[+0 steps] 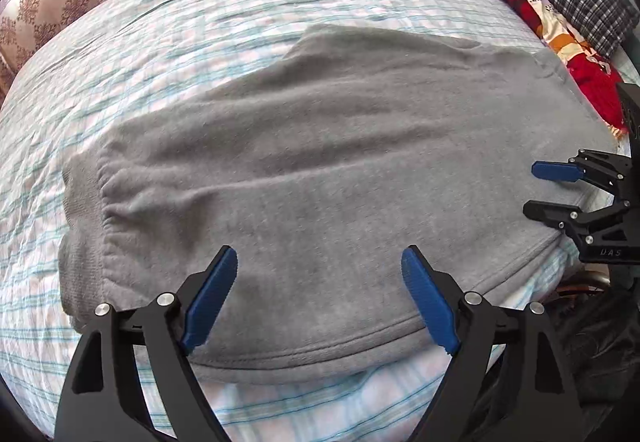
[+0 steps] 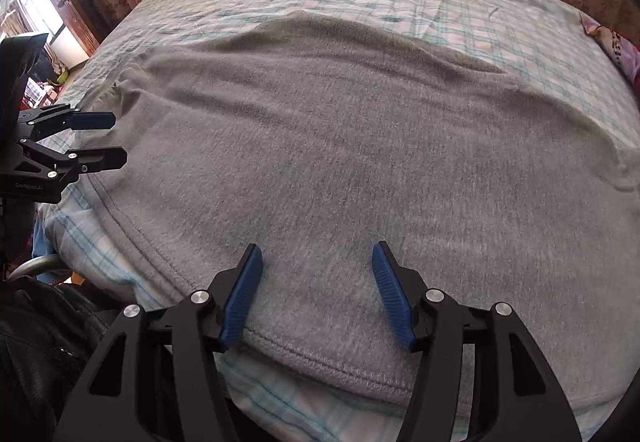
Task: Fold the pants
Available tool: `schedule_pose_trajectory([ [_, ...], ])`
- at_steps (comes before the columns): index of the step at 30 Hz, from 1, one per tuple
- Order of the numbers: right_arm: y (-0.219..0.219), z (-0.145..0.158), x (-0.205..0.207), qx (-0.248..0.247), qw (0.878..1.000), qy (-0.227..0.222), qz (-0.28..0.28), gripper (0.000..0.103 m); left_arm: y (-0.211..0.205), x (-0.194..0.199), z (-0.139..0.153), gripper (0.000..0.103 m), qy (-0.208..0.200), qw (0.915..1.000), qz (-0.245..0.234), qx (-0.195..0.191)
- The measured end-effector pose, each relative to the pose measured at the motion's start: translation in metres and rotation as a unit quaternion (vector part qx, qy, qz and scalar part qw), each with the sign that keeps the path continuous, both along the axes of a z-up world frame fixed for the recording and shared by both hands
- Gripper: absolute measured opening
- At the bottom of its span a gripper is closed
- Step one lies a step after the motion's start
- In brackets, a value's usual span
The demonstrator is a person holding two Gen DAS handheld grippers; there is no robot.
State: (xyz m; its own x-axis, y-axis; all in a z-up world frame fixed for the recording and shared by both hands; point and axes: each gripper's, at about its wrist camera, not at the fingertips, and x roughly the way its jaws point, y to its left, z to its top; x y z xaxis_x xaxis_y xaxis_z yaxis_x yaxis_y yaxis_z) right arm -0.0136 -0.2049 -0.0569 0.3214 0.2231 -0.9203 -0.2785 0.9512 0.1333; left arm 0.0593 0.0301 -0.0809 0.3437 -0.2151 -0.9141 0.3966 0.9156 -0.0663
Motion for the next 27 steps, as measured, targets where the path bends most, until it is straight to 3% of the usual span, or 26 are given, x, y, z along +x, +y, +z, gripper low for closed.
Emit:
schedule_pose_trajectory([
  [4,-0.024,0.017,-0.011,0.032,0.999,-0.002,-0.03,0.058,-0.045,0.002,0.009,0.089,-0.007,0.9989,-0.041,-0.02],
  [9,-0.099,0.047,-0.033,0.049,0.987,-0.04,-0.147,0.058,-0.094,0.008,0.014,0.098,-0.008,0.997,-0.059,-0.049],
  [12,-0.161,0.06,-0.056,0.05,0.967,-0.067,-0.241,0.058,-0.12,0.013,0.016,0.098,-0.013,0.9965,-0.063,-0.053],
  [16,-0.236,0.064,-0.096,0.059,0.926,-0.087,-0.362,0.058,-0.156,0.02,0.021,0.098,-0.013,0.9955,-0.081,-0.048],
  [19,-0.274,0.06,-0.116,0.068,0.901,-0.1,-0.416,0.058,-0.181,0.025,0.024,0.098,-0.008,0.9941,-0.096,-0.05],
  [24,-0.3,0.036,-0.121,0.092,0.885,-0.092,-0.447,0.058,-0.218,0.026,0.029,0.098,-0.008,0.9906,-0.128,-0.048],
  [27,-0.304,0.025,-0.115,0.119,0.883,-0.096,-0.443,0.058,-0.239,0.027,0.031,0.098,-0.007,0.9877,-0.149,-0.046],
])
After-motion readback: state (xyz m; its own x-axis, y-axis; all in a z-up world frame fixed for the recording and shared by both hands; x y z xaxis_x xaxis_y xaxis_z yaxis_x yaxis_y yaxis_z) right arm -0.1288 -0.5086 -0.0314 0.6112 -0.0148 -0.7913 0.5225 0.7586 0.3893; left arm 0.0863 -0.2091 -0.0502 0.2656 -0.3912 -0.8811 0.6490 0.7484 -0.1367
